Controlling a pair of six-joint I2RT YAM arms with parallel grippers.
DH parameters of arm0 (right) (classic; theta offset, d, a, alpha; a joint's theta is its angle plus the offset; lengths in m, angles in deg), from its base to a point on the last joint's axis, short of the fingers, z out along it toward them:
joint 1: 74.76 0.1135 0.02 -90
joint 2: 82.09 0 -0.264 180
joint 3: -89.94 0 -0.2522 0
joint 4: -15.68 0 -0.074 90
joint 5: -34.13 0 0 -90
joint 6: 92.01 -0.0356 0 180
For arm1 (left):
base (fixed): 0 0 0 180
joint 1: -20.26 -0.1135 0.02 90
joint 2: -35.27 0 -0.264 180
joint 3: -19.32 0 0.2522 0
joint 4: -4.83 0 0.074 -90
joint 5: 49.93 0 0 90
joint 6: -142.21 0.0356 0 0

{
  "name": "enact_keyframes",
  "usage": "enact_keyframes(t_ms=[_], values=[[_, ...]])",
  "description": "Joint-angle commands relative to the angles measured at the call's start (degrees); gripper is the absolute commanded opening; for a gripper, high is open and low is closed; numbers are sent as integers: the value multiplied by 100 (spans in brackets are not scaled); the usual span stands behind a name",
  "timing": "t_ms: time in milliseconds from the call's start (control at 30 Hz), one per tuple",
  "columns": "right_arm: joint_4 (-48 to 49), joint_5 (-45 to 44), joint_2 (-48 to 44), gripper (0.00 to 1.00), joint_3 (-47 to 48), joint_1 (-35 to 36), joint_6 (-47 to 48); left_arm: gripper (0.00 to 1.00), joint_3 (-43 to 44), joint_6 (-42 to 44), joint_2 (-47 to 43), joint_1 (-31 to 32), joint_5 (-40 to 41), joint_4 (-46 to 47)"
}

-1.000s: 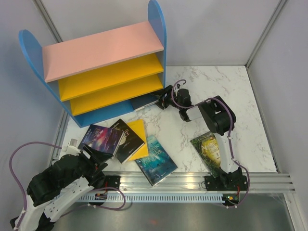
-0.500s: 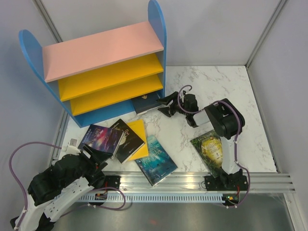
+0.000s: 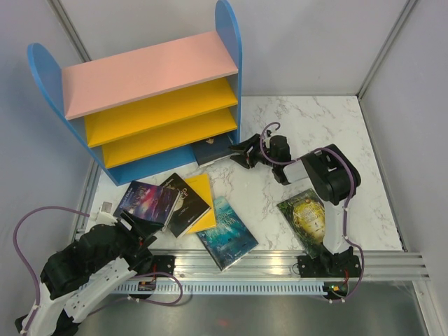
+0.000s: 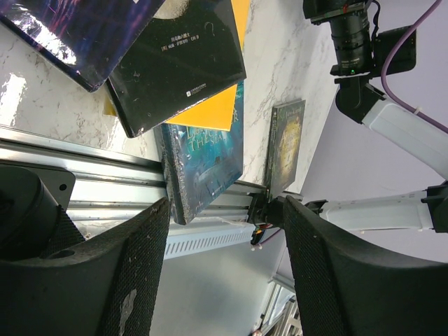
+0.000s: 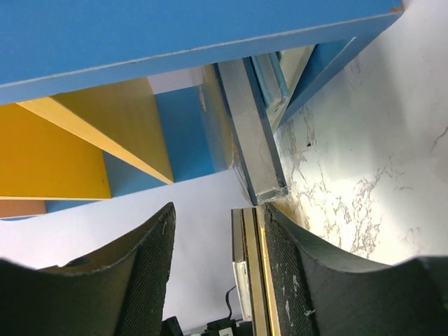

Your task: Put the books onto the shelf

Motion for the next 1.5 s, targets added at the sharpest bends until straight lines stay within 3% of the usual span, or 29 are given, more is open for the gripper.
enact_keyframes(t_ms=[0,300,567,833,1067,1133,1233,1267,1400,1467], values=[[292,105,-176,57,40,16,-10,68,44,-127,-102,21,133,-61],[556,17,131,41,303,69,-300,67,88,-118,-128,13,106,-97],[547,-53,413,33,610,183,-380,67,88,-144,-172,13,133,-184],[844,-185,493,31,787,271,-564,67,105,-206,-286,13,177,-316],[1022,16,-227,28,585,236,-503,67,140,-189,-278,13,194,-378],[821,78,-395,27,523,253,-398,67,140,-188,-278,13,212,-369],[234,184,-676,11,357,297,-29,67,123,-180,-269,13,238,-334],[135,201,-790,0,226,297,59,67,123,-162,-269,13,247,-299],[-559,184,-1010,0,-127,341,498,66,62,-153,-295,21,265,-264],[-1366,114,-1124,0,-154,402,946,66,-8,-145,-313,13,256,-255]])
